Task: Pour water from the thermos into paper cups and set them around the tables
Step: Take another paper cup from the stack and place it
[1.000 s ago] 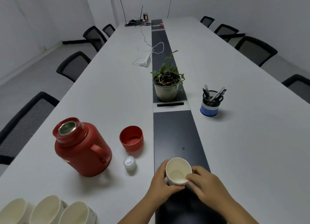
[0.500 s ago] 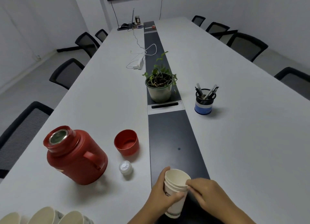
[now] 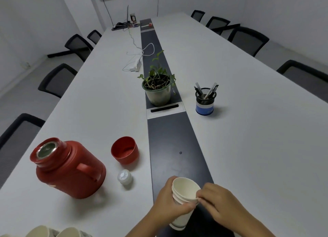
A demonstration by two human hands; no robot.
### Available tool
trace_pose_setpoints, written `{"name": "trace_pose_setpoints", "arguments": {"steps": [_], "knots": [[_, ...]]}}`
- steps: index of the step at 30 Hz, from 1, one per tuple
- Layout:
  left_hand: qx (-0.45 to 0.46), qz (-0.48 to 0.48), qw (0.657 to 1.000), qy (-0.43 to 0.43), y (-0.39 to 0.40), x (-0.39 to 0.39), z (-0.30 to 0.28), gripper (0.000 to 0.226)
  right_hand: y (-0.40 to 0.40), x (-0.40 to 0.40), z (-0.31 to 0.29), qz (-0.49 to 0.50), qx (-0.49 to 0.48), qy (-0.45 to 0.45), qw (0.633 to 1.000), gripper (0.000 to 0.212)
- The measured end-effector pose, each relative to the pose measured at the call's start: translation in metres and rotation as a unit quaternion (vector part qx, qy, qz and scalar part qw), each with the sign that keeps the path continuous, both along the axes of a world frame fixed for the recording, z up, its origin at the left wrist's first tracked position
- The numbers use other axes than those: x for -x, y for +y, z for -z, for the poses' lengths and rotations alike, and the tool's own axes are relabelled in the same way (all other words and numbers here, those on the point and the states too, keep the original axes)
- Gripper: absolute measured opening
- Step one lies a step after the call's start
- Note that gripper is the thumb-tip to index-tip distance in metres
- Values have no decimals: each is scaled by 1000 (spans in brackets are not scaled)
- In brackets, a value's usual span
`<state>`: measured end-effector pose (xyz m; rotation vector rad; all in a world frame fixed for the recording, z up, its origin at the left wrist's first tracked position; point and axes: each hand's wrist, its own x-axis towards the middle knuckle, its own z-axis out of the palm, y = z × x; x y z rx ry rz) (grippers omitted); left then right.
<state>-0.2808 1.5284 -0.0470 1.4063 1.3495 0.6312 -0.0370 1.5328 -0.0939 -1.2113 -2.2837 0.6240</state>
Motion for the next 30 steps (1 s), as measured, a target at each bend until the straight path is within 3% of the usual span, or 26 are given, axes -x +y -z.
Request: {"name": "trace_pose_setpoints", "arguments": {"steps": [11, 19, 22, 26, 30], "knots": [[66, 5, 998, 14, -13, -3, -2, 73, -32, 2, -18, -4, -13, 20, 1000, 14], [59, 16, 997, 38, -8, -15, 1, 80, -38, 8, -28, 113, -69, 102, 986, 14], [42, 10, 998, 35, -10, -17, 6, 84, -26, -4, -39, 158, -25, 130, 978, 22], [-9, -8, 1000, 10, -5, -21, 2, 88, -22, -15, -34, 199, 97, 253, 942, 44], [-47, -100, 994, -1, 18, -24, 5, 93, -25, -36, -17, 267, 69, 364, 889, 53]]}}
